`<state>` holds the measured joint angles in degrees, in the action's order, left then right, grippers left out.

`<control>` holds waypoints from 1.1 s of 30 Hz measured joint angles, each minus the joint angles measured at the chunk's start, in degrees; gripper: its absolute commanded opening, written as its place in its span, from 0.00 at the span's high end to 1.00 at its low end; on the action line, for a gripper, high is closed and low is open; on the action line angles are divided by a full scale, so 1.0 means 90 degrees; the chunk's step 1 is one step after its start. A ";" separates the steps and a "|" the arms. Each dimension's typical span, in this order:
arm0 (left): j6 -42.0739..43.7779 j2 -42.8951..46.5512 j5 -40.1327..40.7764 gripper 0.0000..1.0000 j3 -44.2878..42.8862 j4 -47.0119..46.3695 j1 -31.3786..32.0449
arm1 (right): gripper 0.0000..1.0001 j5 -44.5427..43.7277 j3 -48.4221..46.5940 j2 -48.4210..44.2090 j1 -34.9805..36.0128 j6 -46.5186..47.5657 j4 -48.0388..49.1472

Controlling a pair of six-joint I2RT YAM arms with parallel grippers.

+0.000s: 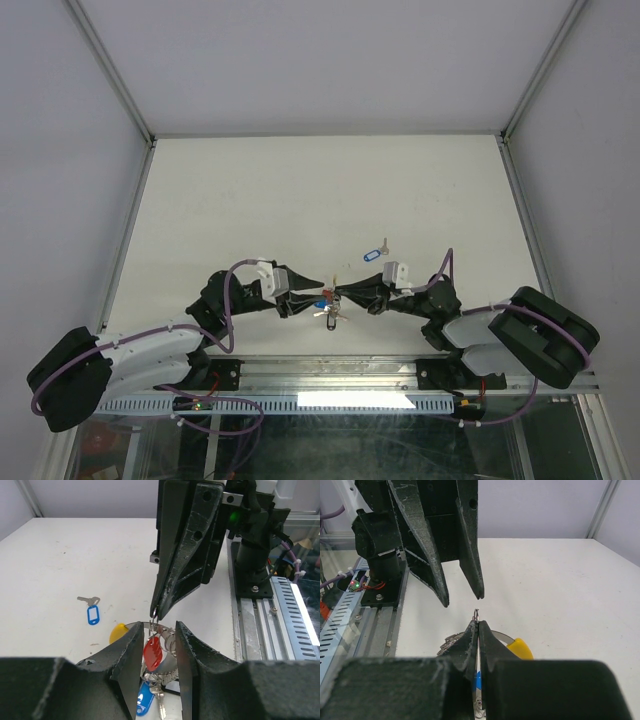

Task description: Put the keys on the keyring

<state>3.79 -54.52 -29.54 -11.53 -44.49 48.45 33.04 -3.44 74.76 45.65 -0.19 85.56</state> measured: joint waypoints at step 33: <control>0.0005 -0.0930 0.0046 0.85 -0.0199 -0.0355 0.0000 | 1.00 0.0100 0.0000 -0.0005 0.0000 0.0002 0.0032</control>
<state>3.84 -62.89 -29.12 -13.32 -47.68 48.45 33.93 -3.44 74.72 45.65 -0.16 85.84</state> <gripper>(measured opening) 0.168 0.006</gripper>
